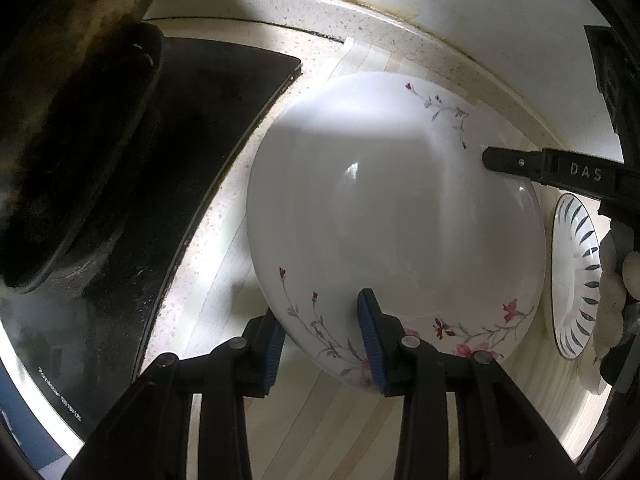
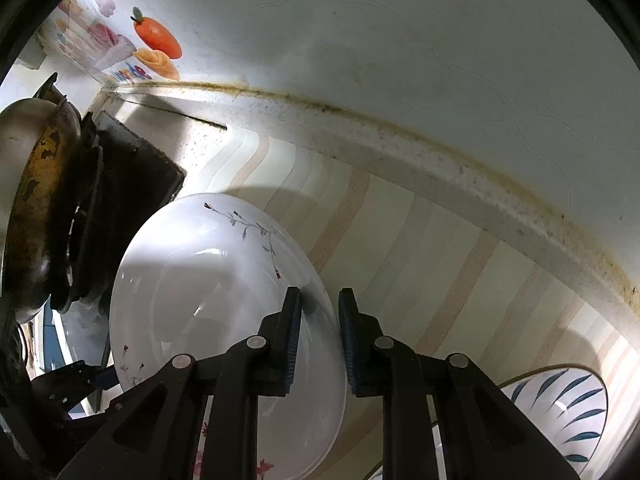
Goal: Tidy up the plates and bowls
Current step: 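Carry the pink-flowered plate with both grippers onto the grey-floral plate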
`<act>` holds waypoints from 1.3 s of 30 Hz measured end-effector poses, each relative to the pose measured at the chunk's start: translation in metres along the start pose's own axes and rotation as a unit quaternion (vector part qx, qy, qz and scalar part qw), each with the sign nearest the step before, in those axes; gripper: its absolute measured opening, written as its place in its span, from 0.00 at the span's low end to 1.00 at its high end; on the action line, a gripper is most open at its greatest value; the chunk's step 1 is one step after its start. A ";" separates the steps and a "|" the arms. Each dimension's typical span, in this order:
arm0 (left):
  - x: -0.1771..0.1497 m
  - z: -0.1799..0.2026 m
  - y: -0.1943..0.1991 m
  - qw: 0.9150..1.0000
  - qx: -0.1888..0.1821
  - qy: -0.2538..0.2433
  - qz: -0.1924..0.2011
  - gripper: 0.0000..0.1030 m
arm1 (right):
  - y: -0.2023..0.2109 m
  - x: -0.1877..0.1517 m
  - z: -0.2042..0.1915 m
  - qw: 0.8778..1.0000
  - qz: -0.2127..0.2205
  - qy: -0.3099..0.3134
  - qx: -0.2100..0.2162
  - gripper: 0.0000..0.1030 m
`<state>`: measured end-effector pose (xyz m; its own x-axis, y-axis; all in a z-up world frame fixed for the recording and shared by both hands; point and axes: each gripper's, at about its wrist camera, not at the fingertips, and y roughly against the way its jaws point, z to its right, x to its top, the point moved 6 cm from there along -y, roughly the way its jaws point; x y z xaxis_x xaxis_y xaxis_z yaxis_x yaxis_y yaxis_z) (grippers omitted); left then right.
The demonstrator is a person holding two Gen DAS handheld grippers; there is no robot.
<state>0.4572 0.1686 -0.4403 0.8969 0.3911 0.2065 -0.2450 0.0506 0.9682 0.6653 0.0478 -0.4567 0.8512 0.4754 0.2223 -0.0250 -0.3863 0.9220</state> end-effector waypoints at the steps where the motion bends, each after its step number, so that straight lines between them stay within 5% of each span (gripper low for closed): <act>1: -0.001 0.001 0.004 1.000 0.001 -0.003 0.003 0.32 | 0.001 -0.001 -0.001 1.000 0.000 0.002 0.000 0.19; 11: -0.016 0.011 0.044 0.999 -0.005 -0.028 0.021 0.32 | 0.039 -0.030 -0.001 1.000 0.016 -0.017 0.017 0.17; 21: -0.056 0.044 0.104 0.995 -0.032 -0.090 0.032 0.32 | 0.124 -0.092 0.006 0.994 0.068 -0.074 0.036 0.17; 30: -0.114 0.083 0.116 0.985 -0.059 -0.162 -0.006 0.32 | 0.195 -0.203 0.027 0.984 0.099 -0.145 0.030 0.17; 39: -0.161 0.111 0.086 0.971 -0.045 -0.228 -0.058 0.32 | 0.177 -0.330 0.055 0.971 0.057 -0.229 0.032 0.17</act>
<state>0.3327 0.0080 -0.3747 0.9852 -0.0684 0.1574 -0.1450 0.1579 0.9767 0.4085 -0.2212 -0.3843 0.9893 0.0309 0.1429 -0.1116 -0.4717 0.8747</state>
